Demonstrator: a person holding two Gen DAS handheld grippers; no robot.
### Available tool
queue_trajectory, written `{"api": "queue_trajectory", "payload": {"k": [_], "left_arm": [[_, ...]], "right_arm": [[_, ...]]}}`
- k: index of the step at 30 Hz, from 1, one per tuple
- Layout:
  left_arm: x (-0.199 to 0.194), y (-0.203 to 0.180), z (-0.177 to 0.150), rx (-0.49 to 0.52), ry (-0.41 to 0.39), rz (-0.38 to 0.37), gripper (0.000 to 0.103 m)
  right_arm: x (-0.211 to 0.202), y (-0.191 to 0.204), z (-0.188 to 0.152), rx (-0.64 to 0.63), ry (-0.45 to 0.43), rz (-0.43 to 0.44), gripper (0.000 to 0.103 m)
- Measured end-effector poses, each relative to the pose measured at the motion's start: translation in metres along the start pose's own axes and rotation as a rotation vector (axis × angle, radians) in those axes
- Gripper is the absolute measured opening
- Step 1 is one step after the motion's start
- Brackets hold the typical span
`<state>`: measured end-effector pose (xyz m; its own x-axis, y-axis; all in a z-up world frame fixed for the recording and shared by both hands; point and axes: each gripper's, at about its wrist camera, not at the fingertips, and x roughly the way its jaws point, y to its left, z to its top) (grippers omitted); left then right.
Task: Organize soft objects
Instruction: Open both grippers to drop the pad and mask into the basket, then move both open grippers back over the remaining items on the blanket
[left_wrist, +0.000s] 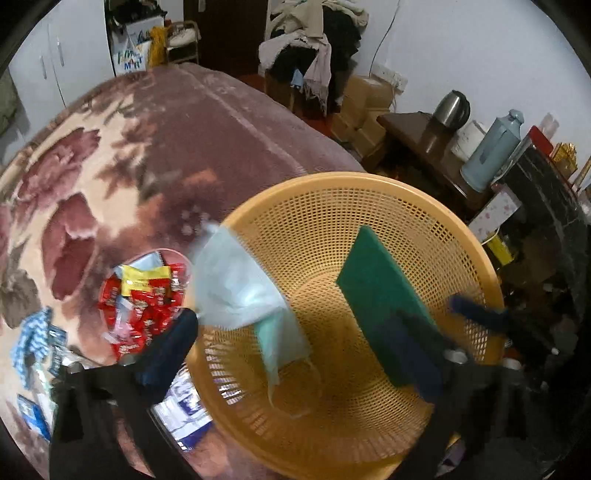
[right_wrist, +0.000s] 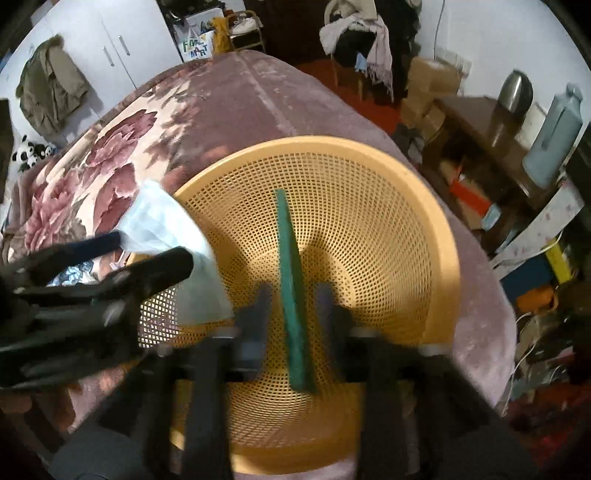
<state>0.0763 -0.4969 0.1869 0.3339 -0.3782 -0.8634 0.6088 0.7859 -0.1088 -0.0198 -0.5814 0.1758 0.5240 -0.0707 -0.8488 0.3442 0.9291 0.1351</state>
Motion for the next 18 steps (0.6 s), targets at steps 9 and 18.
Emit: {"api": "queue_trajectory", "payload": {"k": [9, 18], "left_arm": [[-0.020, 0.023, -0.007, -0.066, -0.025, 0.021, 0.103], [-0.029, 0.045, -0.025, -0.109, 0.001, 0.063, 0.103]], "right_arm": [[-0.017, -0.006, -0.002, 0.034, -0.045, -0.017, 0.100], [-0.017, 0.004, -0.007, 0.018, -0.010, -0.046, 0.102]]}}
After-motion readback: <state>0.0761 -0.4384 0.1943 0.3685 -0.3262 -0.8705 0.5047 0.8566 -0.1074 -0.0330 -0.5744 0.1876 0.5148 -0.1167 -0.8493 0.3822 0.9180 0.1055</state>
